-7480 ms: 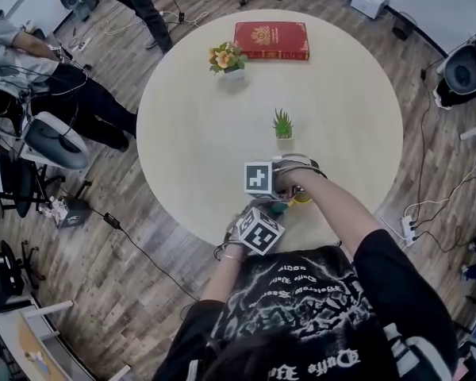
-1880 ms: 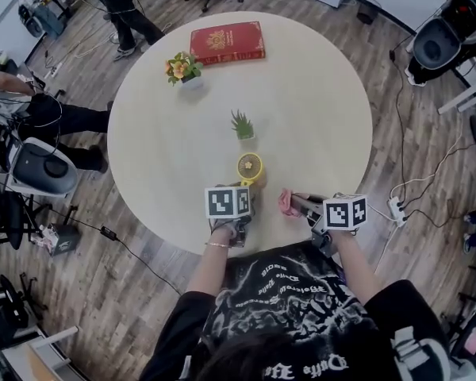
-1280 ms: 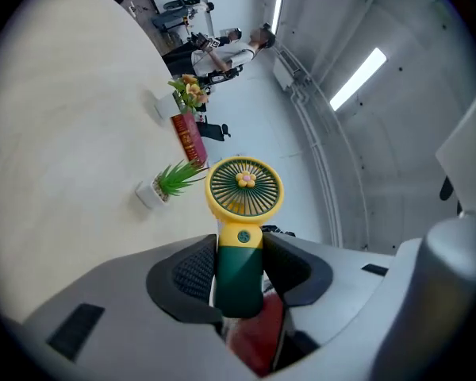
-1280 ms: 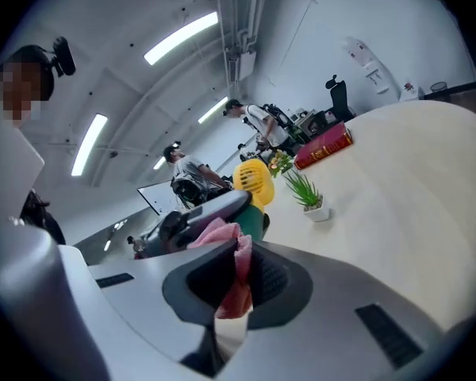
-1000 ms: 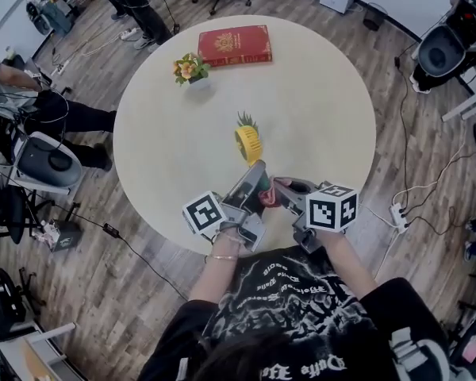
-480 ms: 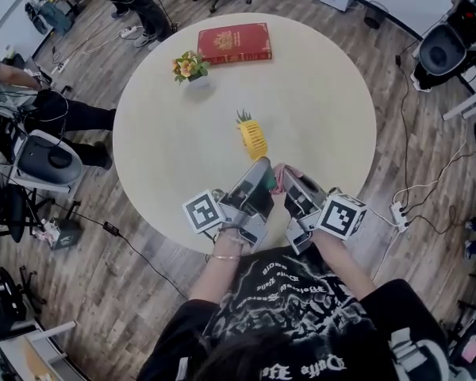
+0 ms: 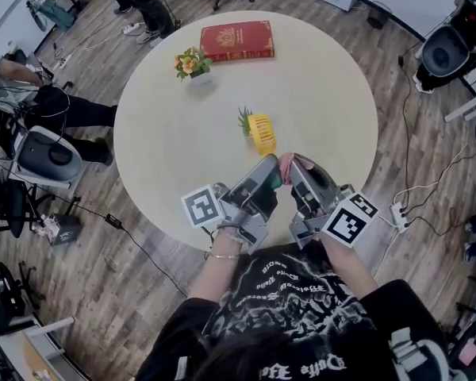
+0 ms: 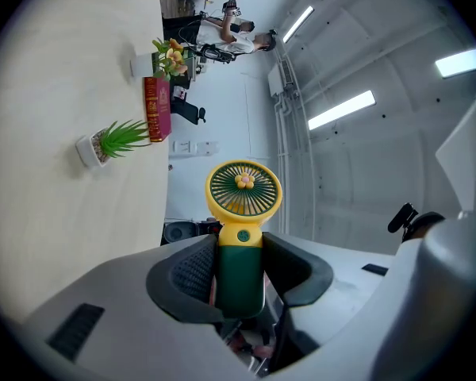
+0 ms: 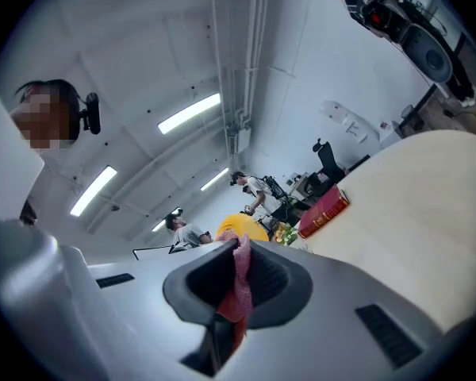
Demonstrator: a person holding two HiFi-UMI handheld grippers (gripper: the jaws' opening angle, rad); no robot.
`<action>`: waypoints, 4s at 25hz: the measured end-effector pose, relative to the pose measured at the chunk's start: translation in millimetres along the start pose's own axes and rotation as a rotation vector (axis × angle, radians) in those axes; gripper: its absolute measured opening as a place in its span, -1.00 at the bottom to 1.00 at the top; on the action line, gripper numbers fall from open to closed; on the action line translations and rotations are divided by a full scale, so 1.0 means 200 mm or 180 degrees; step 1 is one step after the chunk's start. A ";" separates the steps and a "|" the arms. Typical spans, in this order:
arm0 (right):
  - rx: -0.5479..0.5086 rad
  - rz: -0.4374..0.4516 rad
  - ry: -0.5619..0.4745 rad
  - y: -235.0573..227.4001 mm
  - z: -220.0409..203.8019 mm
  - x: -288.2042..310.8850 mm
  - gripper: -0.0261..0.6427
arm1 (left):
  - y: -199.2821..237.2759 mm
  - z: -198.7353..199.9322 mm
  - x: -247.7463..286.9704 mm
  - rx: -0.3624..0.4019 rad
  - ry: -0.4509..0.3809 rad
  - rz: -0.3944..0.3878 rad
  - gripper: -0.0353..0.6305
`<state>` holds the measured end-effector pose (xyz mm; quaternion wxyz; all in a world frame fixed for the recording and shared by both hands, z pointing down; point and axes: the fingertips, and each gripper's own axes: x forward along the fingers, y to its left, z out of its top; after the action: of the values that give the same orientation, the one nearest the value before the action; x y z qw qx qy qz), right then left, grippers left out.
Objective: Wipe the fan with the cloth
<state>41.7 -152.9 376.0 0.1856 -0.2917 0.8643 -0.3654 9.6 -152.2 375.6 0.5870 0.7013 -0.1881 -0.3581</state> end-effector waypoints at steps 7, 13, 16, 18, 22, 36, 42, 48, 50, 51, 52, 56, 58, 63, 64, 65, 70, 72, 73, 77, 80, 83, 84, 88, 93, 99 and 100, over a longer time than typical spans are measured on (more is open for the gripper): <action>-0.0082 0.0133 -0.0153 0.05 0.14 0.05 -0.83 | -0.05 -0.07 0.02 0.0001 0.0178 -0.0131 -0.30; -0.0376 0.0144 -0.0228 0.07 0.22 0.07 -0.83 | -0.04 -0.10 0.03 0.0080 0.0319 -0.0059 -0.30; -0.0702 0.0140 -0.0175 0.10 0.27 0.08 -0.83 | -0.02 -0.15 0.03 0.0087 0.0421 0.0027 -0.30; -0.0967 0.0107 -0.0065 0.11 0.28 0.10 -0.83 | 0.00 -0.17 0.03 0.0167 0.0501 0.0138 -0.30; -0.1220 0.0054 0.0011 0.09 0.32 0.14 -0.83 | 0.03 -0.20 0.02 0.0347 0.0700 0.0331 -0.30; -0.0227 0.0295 0.0382 -0.07 0.32 0.22 -0.82 | -0.02 -0.30 0.01 0.1059 0.1455 0.0295 -0.30; 0.0329 0.0370 0.0739 -0.13 0.22 0.23 -0.82 | -0.04 -0.32 0.01 0.1054 0.1537 0.0201 -0.30; 0.0703 0.0525 0.0837 -0.13 0.16 0.24 -0.83 | -0.05 -0.30 0.02 0.0999 0.1487 0.0111 -0.30; 0.0742 0.0558 0.0957 -0.13 0.12 0.23 -0.83 | -0.06 -0.30 0.02 0.0959 0.1438 0.0044 -0.30; 0.0723 0.0560 0.1027 -0.13 0.10 0.21 -0.83 | -0.07 -0.30 0.02 0.0919 0.1395 -0.0004 -0.30; 0.0677 0.0555 0.1080 -0.13 0.08 0.20 -0.83 | -0.08 -0.29 0.02 0.0874 0.1346 -0.0047 -0.30; 0.0578 0.0662 0.1297 -0.09 0.00 0.14 -0.83 | -0.13 -0.27 0.02 0.0795 0.1204 -0.0161 -0.30; 0.0651 0.0754 0.1351 -0.08 -0.03 0.13 -0.83 | -0.14 -0.27 0.03 0.0812 0.1190 -0.0196 -0.30; 0.0828 0.0879 0.1145 -0.10 0.02 0.14 -0.84 | -0.12 -0.22 0.09 0.0822 0.1163 -0.0156 -0.30; 0.0794 0.0898 0.1092 -0.10 0.04 0.13 -0.84 | -0.11 -0.22 0.09 0.0827 0.1149 -0.0134 -0.30; 0.0737 0.0915 0.1046 -0.09 0.05 0.10 -0.84 | -0.11 -0.22 0.08 0.0836 0.1139 -0.0114 -0.30; 0.0435 0.1112 0.0953 -0.02 0.08 -0.03 -0.84 | -0.10 -0.29 0.07 0.0821 0.1058 -0.0107 -0.30; 0.0336 0.1210 0.0938 0.01 0.10 -0.06 -0.84 | -0.11 -0.31 0.07 0.0843 0.1054 -0.0116 -0.30; 0.0303 0.1273 0.0917 0.02 0.11 -0.08 -0.84 | -0.11 -0.32 0.08 0.0859 0.1058 -0.0120 -0.30; 0.0262 0.1563 0.0776 0.08 0.18 -0.13 -0.84 | -0.09 -0.34 0.09 0.0928 0.1076 -0.0040 -0.30; 0.0248 0.1695 0.0728 0.10 0.23 -0.16 -0.84 | -0.07 -0.37 0.10 0.0995 0.1140 0.0031 -0.30; 0.0233 0.1758 0.0694 0.11 0.28 -0.16 -0.84 | -0.06 -0.42 0.11 0.1072 0.1262 0.0062 -0.30; 0.0228 0.1747 0.0691 0.10 0.29 -0.15 -0.84 | -0.05 -0.44 0.11 0.1105 0.1320 0.0092 -0.30; 0.0146 0.1596 0.0845 0.05 0.26 -0.07 -0.83 | 0.03 -0.54 0.12 0.1284 0.1659 0.0299 -0.30; -0.0076 0.1292 0.1290 -0.08 0.08 -0.02 -0.83 | 0.11 -0.56 0.08 0.1298 0.1679 0.0494 -0.31; 0.0291 0.0823 0.1246 -0.30 0.04 -0.05 -0.83 | 0.25 -0.50 0.00 0.1345 0.1597 0.0866 -0.31; 0.0315 0.0790 0.1225 -0.31 0.04 -0.06 -0.83 | 0.28 -0.47 -0.02 0.1353 0.1537 0.0971 -0.31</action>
<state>78.5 -184.1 418.7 0.0750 -0.0987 0.8940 -0.4306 82.9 -97.9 435.4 0.5022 0.8360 -0.2169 -0.0431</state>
